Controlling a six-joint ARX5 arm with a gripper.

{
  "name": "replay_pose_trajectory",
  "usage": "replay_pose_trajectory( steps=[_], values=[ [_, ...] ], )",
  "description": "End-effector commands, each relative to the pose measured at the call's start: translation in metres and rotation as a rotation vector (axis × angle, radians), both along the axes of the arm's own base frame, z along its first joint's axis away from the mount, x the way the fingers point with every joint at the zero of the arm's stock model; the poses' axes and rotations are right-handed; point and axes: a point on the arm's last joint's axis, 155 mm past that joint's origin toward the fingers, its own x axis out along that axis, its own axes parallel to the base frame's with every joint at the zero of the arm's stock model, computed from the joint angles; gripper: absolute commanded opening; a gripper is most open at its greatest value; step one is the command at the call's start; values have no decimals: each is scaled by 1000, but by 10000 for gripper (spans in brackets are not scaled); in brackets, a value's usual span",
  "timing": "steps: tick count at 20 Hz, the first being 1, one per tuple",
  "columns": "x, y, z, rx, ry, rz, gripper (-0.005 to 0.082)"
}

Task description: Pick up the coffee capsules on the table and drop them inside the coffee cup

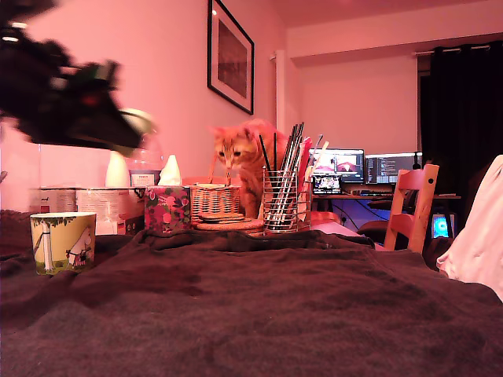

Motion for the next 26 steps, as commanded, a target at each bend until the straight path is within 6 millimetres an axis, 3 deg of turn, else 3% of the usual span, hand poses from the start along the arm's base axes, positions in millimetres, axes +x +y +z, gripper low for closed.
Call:
replay_pose_trajectory(
  steps=[1, 7, 12, 17, 21, 26],
  values=[
    [0, 20, -12, 1, 19, 53, 37],
    [16, 87, -17, -2, 45, 242, 37],
    [21, 119, -17, -19, 48, 336, 37],
    [23, 127, -16, 5, 34, 363, 37],
    [29, 127, -3, -24, -20, 368, 37],
    [41, 123, -7, -36, -26, 348, 37]
  ],
)
